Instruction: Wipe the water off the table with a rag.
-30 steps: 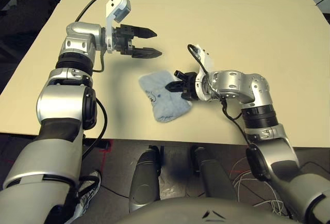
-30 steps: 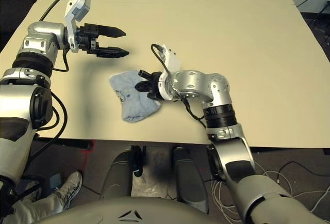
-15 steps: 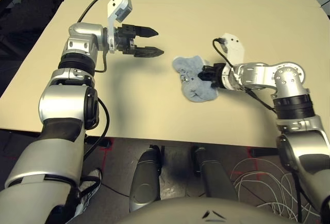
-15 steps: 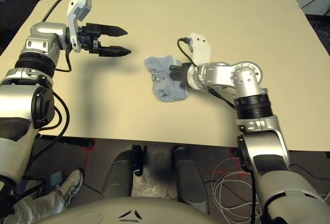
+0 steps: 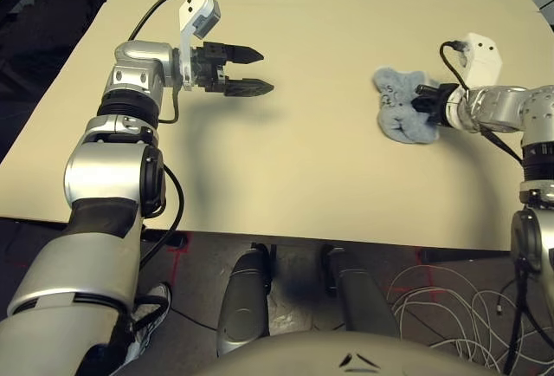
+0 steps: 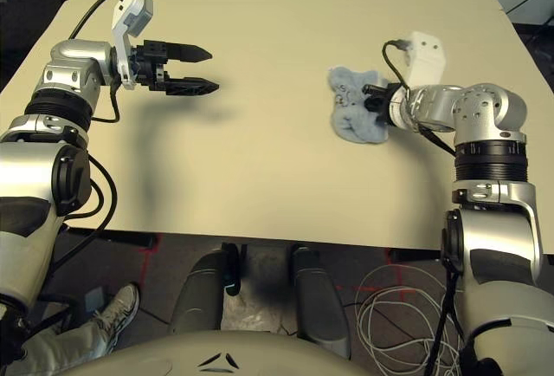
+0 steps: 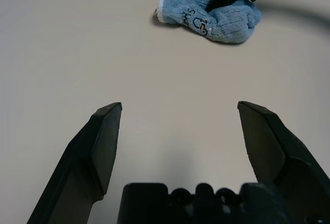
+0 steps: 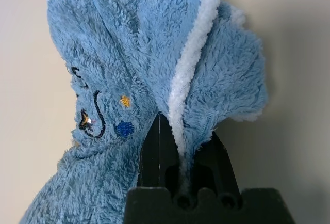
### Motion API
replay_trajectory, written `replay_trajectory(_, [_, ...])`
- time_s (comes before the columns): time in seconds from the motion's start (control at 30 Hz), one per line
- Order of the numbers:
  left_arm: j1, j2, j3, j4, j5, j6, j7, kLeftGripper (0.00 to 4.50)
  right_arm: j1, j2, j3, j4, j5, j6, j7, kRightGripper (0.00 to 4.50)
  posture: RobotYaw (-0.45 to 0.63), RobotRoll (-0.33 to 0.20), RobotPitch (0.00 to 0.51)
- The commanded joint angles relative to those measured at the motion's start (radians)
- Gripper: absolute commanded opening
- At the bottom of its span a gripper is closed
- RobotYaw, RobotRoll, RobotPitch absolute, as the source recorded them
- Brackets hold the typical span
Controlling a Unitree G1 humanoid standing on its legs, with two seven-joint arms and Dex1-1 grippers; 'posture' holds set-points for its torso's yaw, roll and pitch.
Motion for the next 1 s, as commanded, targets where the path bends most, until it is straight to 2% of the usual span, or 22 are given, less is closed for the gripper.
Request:
replay_trajectory(0.03, [-0.009, 0.007, 0.01, 0.0, -0.005, -0.002, 0.004, 4.5, 0.001, -0.01, 0.017, -0.042, -0.057, 0.017, 0.099, 0.7, -0.04, 0.0, 0.193])
replay_trajectory(0.17, [0.001, 0.008, 0.03, -0.005, -0.015, -0.013, 0.048, 4.5, -0.001, -0.063, 0.083, -0.116, -0.123, -0.021, 0.28, 1.98, -0.03, 0.0, 0.192])
replay_trajectory(0.27, [0.002, 0.003, 0.07, -0.005, -0.033, -0.064, 0.155, 4.5, -0.026, -0.15, 0.154, -0.123, -0.22, -0.1, 0.42, 3.14, -0.03, 0.0, 0.192])
replay_trajectory(0.33, [0.004, 0.0, 0.102, -0.003, -0.043, -0.104, 0.268, 4.5, -0.055, -0.197, 0.159, -0.1, -0.271, -0.126, 0.465, 3.9, -0.02, 0.0, 0.19])
replay_trajectory(0.4, [0.014, -0.001, 0.128, -0.003, -0.046, -0.14, 0.37, 4.5, -0.076, -0.237, 0.161, -0.072, -0.32, -0.138, 0.496, 4.46, -0.02, 0.0, 0.19])
replay_trajectory(0.5, [0.04, 0.0, 0.161, -0.001, -0.054, -0.191, 0.5, 4.5, -0.099, -0.238, 0.119, 0.018, -0.384, -0.228, 0.492, 4.46, -0.02, 0.0, 0.187])
replay_trajectory(0.63, [0.091, 0.0, 0.225, 0.004, -0.072, -0.267, 0.714, 4.5, -0.073, -0.162, 0.025, 0.178, -0.48, -0.711, 0.46, 4.46, -0.02, 0.0, 0.186])
replay_trajectory(0.77, [0.16, -0.013, 0.259, -0.004, -0.081, -0.31, 0.867, 4.5, -0.044, -0.095, -0.079, 0.395, -0.512, -1.053, 0.42, 4.46, -0.01, 0.0, 0.192])
replay_trajectory(1.0, [0.27, -0.018, 0.256, 0.013, -0.048, -0.366, 1.104, 4.5, -0.03, -0.063, -0.131, 0.653, -0.539, -1.326, 0.472, 4.46, -0.02, 0.0, 0.198])
